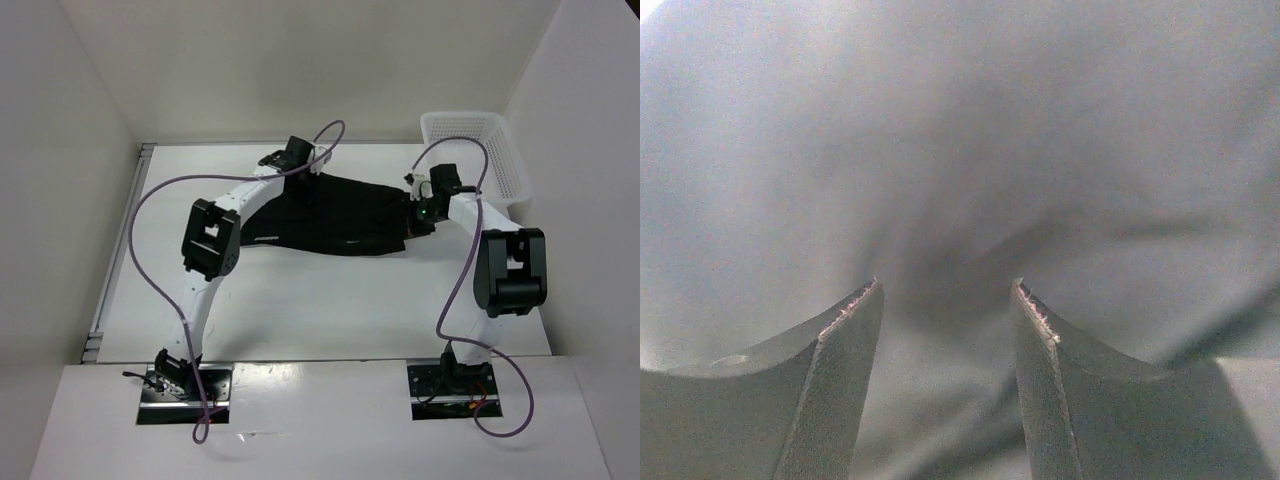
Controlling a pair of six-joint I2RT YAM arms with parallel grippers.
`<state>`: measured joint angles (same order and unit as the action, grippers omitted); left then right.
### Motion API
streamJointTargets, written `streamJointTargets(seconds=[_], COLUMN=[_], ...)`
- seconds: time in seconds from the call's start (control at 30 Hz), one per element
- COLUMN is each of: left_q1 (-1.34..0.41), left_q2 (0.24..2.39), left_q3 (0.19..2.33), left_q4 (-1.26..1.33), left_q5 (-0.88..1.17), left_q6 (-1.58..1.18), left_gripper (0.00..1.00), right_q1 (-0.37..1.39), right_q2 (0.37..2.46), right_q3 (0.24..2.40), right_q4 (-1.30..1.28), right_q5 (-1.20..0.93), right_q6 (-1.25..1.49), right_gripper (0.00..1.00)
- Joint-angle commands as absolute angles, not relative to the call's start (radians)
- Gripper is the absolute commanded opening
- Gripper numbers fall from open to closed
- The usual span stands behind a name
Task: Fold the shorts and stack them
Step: Fold the shorts
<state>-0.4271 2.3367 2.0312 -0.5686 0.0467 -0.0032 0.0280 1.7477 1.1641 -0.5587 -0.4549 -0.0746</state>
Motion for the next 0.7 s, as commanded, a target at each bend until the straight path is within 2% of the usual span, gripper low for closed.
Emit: streamJointTargets(seconds=[0.0,0.13,0.3,0.43,0.67], left_q1=[-0.449,-0.44,-0.379,-0.296,-0.262], left_q2=[2.476,2.531,2.396,2.373,2.277], left_q3=[2.114,2.206,2.215,2.224,1.987], left_q4=[-0.612,-0.666,-0.629,-0.627,-0.565], left_q5=[0.032,0.044,0.061,0.051,0.051], left_q6=[0.0,0.0,0.0,0.0,0.0], left_gripper=[0.62,0.62,0.62,0.62,0.64], right_q1=[0.005,-0.017,-0.017,-0.017,-0.017], right_q2=[1.667,1.646,1.646,1.646,1.626], right_q3=[1.265,1.319,1.35,1.35,1.394], right_q4=[-0.627,-0.649,-0.696,-0.696,-0.686], right_q5=[-0.401,-0.391,-0.413,-0.403,-0.364], right_q6=[-0.219,-0.256,-0.288,-0.322,-0.344], right_gripper=[0.0,0.0,0.0,0.0,0.0])
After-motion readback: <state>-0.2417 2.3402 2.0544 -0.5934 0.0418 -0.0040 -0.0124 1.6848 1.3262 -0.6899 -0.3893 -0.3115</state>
